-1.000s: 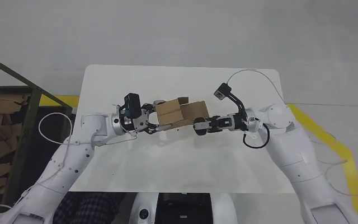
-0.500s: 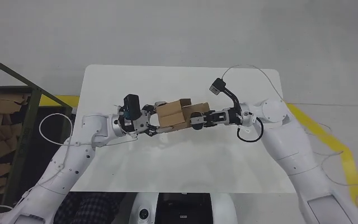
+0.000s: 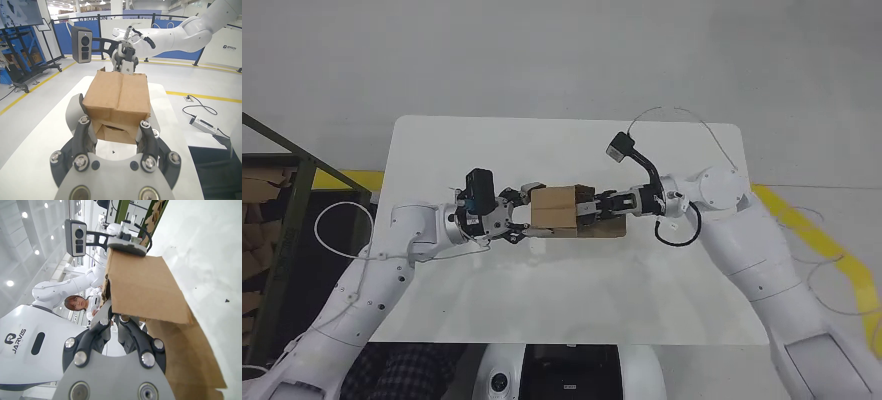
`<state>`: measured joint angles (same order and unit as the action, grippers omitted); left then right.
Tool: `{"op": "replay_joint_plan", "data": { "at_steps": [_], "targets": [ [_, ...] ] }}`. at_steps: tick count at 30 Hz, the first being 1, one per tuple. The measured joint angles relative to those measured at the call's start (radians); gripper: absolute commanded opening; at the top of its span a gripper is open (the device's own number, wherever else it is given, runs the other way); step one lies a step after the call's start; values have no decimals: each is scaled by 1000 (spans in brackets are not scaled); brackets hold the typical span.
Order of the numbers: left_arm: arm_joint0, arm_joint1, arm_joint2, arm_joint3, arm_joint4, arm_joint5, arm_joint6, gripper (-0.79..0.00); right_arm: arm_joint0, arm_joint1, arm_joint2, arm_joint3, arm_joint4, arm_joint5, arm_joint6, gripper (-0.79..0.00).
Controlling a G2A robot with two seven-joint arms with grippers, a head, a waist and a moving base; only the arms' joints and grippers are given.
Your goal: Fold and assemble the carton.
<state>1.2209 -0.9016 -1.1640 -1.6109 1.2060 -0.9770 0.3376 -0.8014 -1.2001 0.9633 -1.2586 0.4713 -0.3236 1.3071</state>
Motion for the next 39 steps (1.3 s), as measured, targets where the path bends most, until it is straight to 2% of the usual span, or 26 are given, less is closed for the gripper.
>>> {"op": "replay_joint_plan", "data": {
  "at_steps": [12, 24, 35, 39],
  "targets": [
    [10, -4, -14, -2, 3, -7, 1, -554, -13, 35, 127, 35, -47, 5, -52, -785],
    [15, -9, -20, -8, 10, -11, 4, -563, 6, 14, 33, 2, -49, 24, -37, -785],
    [17, -14, -24, -7, 17, -10, 14, -563, 6, 2, -11, -31, -41, 35, -50, -785],
    [13, -16, -27, -1, 17, -9, 19, -566, 20, 7, 9, -13, -50, 37, -42, -785]
  ]
}}
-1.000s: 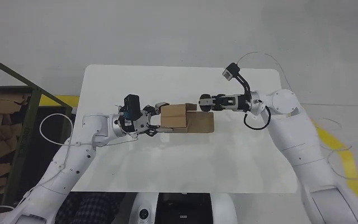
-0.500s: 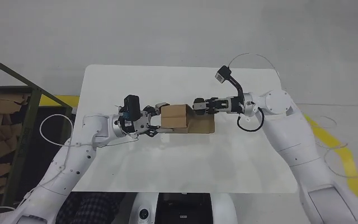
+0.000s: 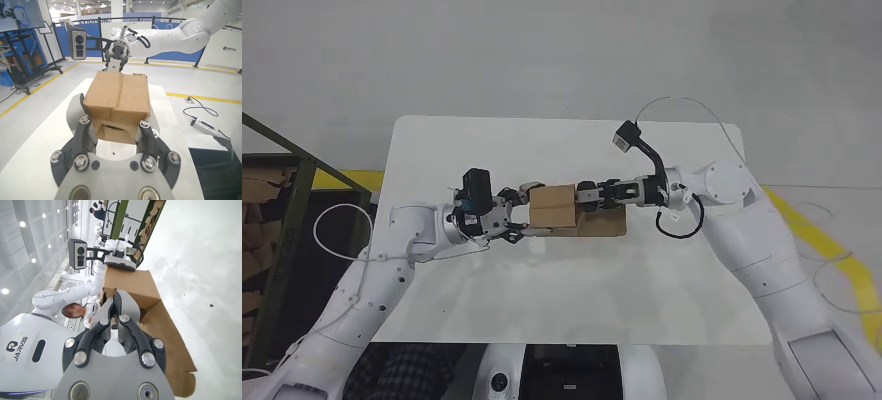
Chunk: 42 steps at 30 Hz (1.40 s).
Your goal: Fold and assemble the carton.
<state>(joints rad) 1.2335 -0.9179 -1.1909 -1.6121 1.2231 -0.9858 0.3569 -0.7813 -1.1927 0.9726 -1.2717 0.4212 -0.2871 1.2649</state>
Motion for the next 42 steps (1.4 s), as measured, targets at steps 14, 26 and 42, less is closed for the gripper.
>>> {"op": "replay_joint_plan", "data": {
  "at_steps": [14, 26, 42],
  "targets": [
    [7, -4, -22, -5, 8, 3, 23, -603, -178, 82, 235, 1, -76, 75, 8, -785],
    [10, -10, -25, -17, 7, 5, 44, -613, -177, 32, 61, 56, 72, 15, 25, -785],
    [4, -19, -5, -3, 36, 2, 30, -606, -110, 1, 7, 73, 163, -42, 51, -785]
  ]
}}
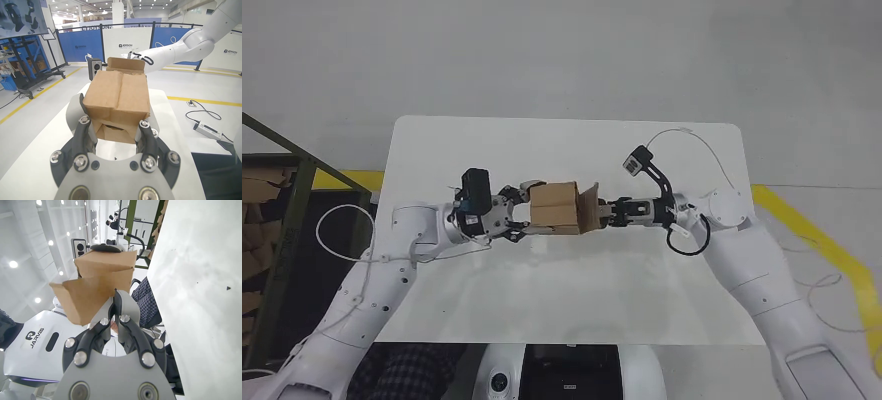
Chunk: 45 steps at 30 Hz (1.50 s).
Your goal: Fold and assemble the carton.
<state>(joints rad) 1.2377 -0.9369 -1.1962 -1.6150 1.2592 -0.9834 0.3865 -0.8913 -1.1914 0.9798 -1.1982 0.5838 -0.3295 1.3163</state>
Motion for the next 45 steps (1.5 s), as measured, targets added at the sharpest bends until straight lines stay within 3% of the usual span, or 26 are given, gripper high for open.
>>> {"op": "replay_joint_plan", "data": {
  "at_steps": [9, 10, 12, 26, 45],
  "targets": [
    [0, -2, -4, 7, 6, -5, -2, -603, 11, 2, 10, 0, -20, 6, -6, -785],
    [0, -2, -5, 6, 8, -5, -3, -603, 10, 3, 15, -3, -21, 6, -5, -720],
    [2, -2, -7, 6, 12, -4, -7, -603, 6, 7, 26, -13, -29, 10, -2, -665],
    [12, -2, -14, 0, 78, 16, -14, -588, -15, 28, 60, -102, -98, 76, 14, -677],
    [5, -6, -7, 25, 100, 20, -12, -585, -21, 37, 55, -150, -139, 108, 6, -613]
  ]
}}
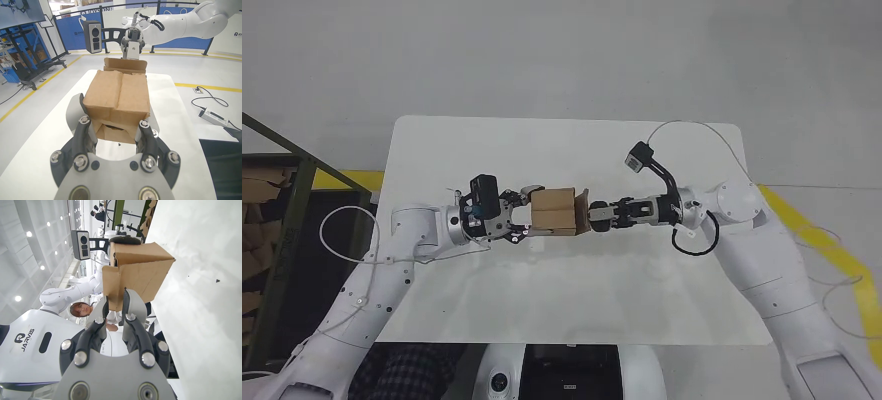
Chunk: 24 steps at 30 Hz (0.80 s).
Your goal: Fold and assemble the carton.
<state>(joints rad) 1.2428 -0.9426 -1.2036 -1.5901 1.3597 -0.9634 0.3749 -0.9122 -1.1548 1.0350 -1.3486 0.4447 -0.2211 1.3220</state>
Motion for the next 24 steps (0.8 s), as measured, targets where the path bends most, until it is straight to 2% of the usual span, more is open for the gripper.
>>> {"op": "replay_joint_plan", "data": {
  "at_steps": [7, 24],
  "targets": [
    [-1, -1, 2, -1, 5, 3, -2, -588, 14, -3, -21, 9, -13, 9, -5, -560],
    [-2, -3, 2, -5, 5, 2, -2, -588, 23, -1, -30, 15, -32, 17, -16, -640]
  ]
}}
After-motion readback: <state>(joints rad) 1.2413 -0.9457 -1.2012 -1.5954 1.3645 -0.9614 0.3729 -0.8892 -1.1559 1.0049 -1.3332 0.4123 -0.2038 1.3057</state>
